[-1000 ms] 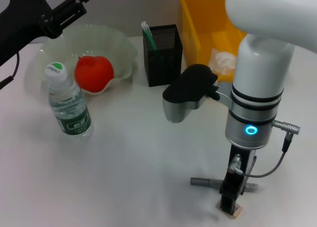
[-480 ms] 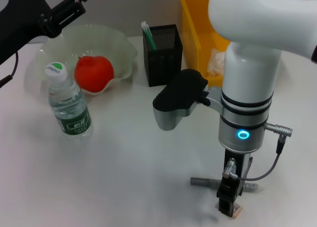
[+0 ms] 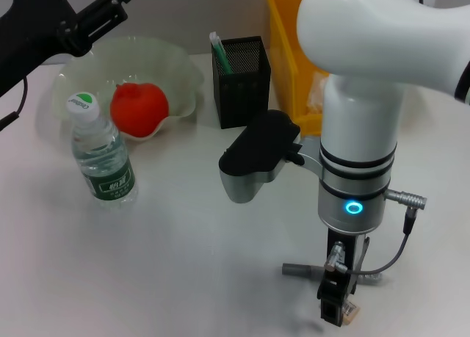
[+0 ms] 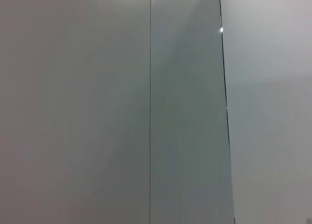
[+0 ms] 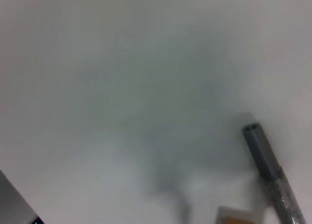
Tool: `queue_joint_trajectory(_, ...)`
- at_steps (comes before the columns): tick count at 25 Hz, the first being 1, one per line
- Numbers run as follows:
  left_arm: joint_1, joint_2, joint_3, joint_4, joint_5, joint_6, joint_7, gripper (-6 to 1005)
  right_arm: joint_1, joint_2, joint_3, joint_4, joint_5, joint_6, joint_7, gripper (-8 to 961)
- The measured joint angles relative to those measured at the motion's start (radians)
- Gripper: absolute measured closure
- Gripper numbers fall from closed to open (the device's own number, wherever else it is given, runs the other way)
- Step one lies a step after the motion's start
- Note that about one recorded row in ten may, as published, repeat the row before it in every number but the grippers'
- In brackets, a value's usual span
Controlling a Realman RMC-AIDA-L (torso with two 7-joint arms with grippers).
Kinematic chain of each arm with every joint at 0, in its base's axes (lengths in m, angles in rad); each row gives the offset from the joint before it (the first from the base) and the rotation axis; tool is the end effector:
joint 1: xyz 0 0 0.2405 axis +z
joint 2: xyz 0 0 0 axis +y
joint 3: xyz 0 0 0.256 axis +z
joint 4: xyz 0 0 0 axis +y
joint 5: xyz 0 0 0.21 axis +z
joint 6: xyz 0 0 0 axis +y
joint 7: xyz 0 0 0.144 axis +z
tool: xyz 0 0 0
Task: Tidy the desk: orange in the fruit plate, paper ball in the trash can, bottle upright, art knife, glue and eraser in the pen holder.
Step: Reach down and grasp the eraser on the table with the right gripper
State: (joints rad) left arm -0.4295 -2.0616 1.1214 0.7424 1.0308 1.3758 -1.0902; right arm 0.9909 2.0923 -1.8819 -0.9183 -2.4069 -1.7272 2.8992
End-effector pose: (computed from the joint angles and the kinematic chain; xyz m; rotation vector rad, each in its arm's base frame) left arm -0.1973 0.3606 0.0462 -2.2011 -0.2135 -1.2510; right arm 0.1405 0.3088 -0.0868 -2.6405 0.9839 -1.3225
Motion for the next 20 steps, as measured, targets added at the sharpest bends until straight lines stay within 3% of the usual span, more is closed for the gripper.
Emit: queue_joint_trajectory(20, 0.003, -0.002, 0.004, 0.000, 0.000, 0.001, 0.001, 274, 0.018, 0.000, -0.046, 0.044, 0.028, 0.027, 0.019, 424)
